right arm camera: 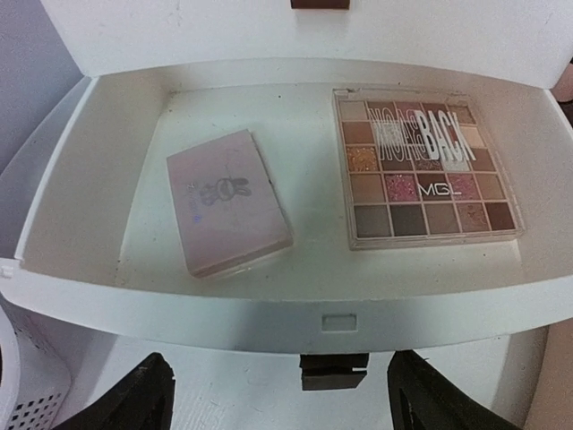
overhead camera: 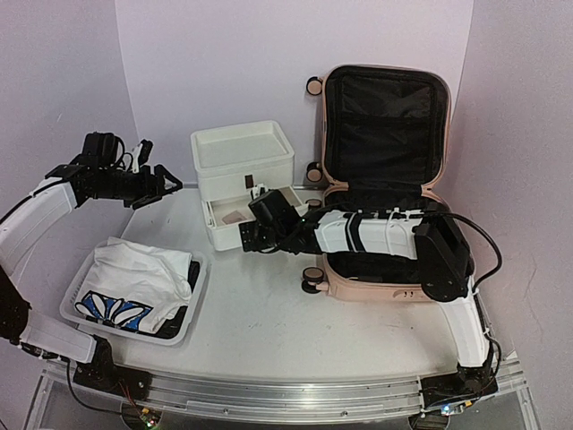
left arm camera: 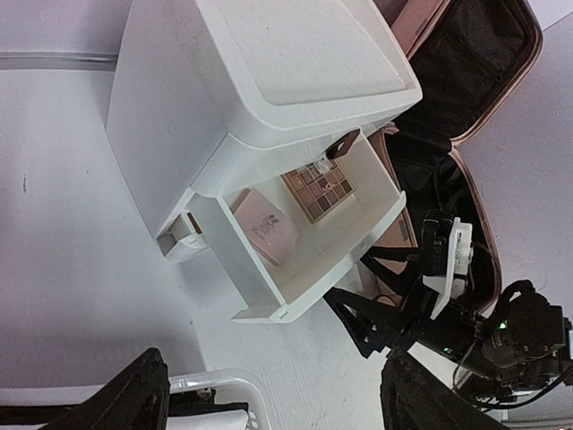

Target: Open, take out, and arrange the luggage

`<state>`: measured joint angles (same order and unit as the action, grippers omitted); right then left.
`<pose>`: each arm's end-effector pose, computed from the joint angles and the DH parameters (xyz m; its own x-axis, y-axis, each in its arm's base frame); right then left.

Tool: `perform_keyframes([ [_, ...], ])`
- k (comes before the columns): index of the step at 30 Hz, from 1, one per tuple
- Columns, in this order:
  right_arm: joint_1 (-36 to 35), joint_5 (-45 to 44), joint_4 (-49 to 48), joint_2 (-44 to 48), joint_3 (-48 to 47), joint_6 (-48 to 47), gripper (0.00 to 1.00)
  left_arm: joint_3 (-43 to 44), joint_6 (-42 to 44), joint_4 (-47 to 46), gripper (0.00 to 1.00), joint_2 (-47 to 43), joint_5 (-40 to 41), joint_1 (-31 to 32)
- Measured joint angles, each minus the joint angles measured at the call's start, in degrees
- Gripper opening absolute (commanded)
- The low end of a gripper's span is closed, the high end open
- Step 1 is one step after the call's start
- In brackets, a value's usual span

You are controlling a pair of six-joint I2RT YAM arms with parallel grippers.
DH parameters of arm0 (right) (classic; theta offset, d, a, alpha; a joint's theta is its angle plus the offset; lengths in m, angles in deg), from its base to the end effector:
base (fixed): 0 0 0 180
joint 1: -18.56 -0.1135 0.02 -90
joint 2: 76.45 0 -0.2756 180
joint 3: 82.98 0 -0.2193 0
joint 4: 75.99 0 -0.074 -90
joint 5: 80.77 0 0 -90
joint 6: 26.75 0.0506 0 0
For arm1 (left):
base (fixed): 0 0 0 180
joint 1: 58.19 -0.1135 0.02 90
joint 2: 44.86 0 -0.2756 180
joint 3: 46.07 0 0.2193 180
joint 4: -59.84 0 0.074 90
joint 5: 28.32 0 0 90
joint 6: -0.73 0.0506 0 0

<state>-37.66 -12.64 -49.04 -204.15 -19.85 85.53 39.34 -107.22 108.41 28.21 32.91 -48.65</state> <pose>0.2934 0.4047 0.2163 -0.5456 -0.1828 -0.8179 -0.4332 0.8970 0.0885 0.2420 -0.0654 0.3541 -0.7173 -0.1534 -0.6797 0.3228 0.7913 -0.5192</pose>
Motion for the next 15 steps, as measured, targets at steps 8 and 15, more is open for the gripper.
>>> perform_keyframes([
  [8, 0.04, -0.37, -4.68, 0.44, 2.54, 0.00, 0.87, 2.49, -4.44, -2.14, 0.82, 3.89, 8.52, 0.96],
  [15, 0.31, -1.16, -5.81, 3.19, 8.55, 0.42, 0.88, 19.26, -7.39, -2.99, 0.82, 17.68, 16.09, 4.00],
])
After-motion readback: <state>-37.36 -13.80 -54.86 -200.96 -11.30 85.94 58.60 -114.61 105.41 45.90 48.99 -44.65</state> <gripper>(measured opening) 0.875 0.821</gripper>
